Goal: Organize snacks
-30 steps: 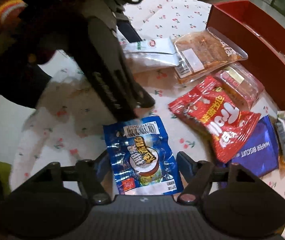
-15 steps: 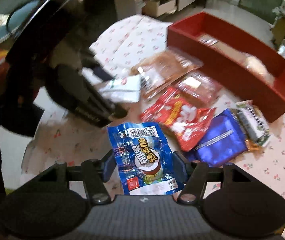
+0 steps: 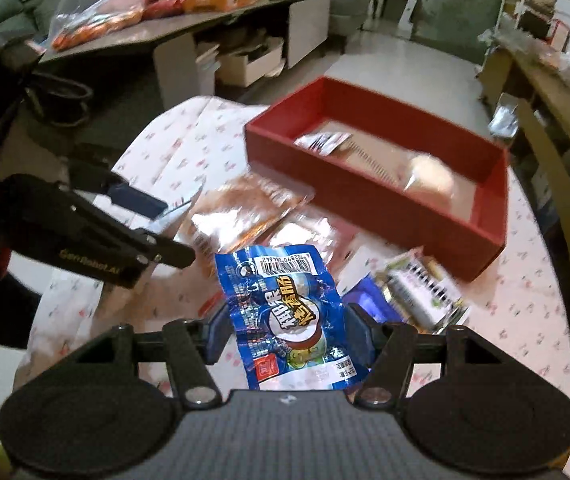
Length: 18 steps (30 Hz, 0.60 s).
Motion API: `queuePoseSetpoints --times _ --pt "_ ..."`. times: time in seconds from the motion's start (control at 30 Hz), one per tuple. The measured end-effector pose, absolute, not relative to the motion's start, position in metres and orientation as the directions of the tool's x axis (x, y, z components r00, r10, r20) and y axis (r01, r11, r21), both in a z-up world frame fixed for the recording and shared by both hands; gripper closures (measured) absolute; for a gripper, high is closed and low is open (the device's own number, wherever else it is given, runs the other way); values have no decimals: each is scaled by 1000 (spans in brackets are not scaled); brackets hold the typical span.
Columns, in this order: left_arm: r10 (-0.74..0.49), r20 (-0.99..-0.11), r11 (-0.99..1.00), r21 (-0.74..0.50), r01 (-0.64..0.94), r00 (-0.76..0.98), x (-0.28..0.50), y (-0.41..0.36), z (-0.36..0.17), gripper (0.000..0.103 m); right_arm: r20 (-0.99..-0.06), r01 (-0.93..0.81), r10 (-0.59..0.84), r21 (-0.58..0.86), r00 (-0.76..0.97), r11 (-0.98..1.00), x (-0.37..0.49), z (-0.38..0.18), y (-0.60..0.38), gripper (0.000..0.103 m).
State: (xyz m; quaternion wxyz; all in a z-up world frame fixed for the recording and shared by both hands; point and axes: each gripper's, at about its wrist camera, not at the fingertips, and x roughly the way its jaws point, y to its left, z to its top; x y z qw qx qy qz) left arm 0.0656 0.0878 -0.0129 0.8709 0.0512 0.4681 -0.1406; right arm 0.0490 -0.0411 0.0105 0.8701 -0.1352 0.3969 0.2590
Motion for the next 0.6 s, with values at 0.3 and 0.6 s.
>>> queuePoseSetpoints --times 0.3,0.6 --pt "-162 -875 948 -11 317 455 78 76 -37 20 -769 -522 318 -24 554 853 59 8 -51 29" --pt "-114 -906 957 11 291 408 84 73 -60 13 -799 -514 330 31 503 858 62 1 -61 46"
